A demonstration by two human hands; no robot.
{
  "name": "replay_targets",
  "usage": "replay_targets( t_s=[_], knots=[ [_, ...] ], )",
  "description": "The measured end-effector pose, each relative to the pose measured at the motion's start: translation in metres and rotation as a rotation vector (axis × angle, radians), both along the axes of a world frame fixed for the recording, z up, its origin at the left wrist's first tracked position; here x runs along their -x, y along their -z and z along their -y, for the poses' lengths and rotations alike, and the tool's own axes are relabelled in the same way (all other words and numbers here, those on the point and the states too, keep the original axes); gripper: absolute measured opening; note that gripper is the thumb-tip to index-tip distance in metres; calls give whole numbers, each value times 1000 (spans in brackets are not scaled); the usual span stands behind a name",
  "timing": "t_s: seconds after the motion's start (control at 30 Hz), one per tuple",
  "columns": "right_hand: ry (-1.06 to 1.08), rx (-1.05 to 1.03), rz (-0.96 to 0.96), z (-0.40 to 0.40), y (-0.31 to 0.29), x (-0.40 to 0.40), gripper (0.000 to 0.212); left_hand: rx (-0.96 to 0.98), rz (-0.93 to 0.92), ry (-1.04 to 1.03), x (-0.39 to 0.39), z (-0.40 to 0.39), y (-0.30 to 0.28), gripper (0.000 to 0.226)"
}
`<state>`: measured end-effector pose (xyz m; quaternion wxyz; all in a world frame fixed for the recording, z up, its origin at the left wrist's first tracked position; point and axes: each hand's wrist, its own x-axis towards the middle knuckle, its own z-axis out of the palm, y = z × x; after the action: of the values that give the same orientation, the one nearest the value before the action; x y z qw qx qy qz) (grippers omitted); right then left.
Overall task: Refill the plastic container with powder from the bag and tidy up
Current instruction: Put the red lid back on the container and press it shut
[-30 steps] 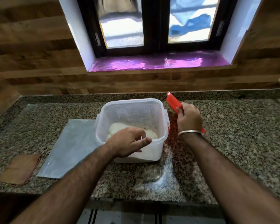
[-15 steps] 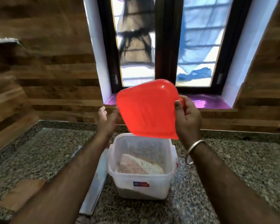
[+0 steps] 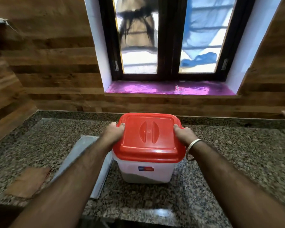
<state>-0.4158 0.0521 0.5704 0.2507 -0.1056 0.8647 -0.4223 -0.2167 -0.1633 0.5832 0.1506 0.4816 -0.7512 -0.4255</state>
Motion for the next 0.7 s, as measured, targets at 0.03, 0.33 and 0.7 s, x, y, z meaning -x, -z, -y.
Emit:
replay_targets(
  t_s=[0.03,0.33,0.7],
  knots=[
    [10,-39,-12,-1,3,-2,77,45,64,-6,3,-2,2,74],
    [45,-102,-73,10,15,-13,73,134,242,-1,6,2,17,73],
    [41,-145,-76,23,18,-13,76,-43,107,-10,0,6,30,75]
  ],
)
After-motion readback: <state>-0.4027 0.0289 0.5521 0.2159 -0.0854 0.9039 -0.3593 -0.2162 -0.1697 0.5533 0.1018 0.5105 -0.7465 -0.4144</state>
